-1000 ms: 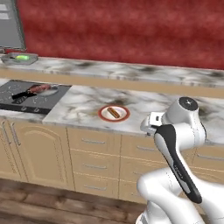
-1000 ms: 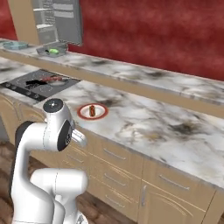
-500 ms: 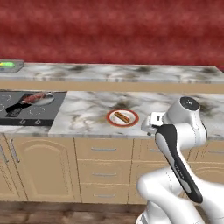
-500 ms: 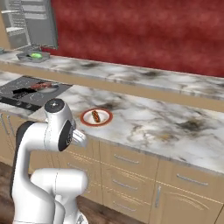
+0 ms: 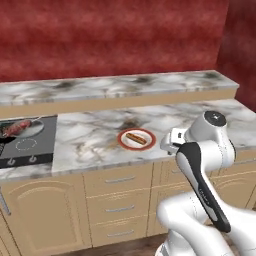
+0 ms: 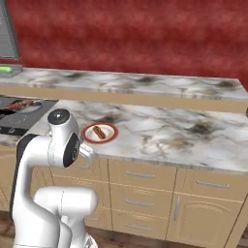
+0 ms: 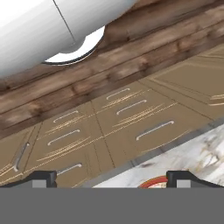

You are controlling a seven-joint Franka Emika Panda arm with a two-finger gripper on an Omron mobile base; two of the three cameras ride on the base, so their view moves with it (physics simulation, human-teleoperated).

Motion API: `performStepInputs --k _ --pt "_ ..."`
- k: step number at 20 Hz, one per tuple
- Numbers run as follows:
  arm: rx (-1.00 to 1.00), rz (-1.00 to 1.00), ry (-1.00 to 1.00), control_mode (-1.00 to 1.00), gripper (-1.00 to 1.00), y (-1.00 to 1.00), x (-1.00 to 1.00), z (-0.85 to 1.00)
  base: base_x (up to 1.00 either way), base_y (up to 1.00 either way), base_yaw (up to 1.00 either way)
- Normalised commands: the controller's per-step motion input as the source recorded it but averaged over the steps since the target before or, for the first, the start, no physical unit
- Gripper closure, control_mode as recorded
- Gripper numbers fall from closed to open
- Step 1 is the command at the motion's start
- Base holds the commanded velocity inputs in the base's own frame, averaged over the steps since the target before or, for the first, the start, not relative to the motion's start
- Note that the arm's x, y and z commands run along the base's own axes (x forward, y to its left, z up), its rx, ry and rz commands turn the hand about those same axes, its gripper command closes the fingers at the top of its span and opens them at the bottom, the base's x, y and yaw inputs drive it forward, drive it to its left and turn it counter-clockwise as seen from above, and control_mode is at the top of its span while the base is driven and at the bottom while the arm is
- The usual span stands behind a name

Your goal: Place the cold items (corn and cucumber) from the fridge in one tupperware on the dining counter. Place the warm items (kebab skewer and hot dog) in the stove area in another tupperware.

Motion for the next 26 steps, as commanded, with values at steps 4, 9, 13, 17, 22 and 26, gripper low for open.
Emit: performStepInputs --k 4,9,13,17,22,26 --pt "0.0 0.0 0.0 1.0 -1.0 0.0 0.0 0.0 0.56 0.44 -0.27" --pt "0.0 0.0 0.0 1.0 -1.0 0.0 0.0 0.0 0.51 0.31 -0.22" --pt "0.0 0.0 0.0 1.0 -1.0 0.0 0.0 0.0 0.36 0.39 -0.27" --pt "0.0 0.0 0.0 1.0 -1.0 0.0 0.0 0.0 0.33 0.43 -0.27" --pt "0.0 0.0 0.0 1.0 -1.0 0.0 0.0 0.0 0.34 0.48 -0.25" --pt "-0.02 -0.1 -0.04 -1.0 -1.0 0.25 0.19 0.0 0.17 0.27 -0.11"
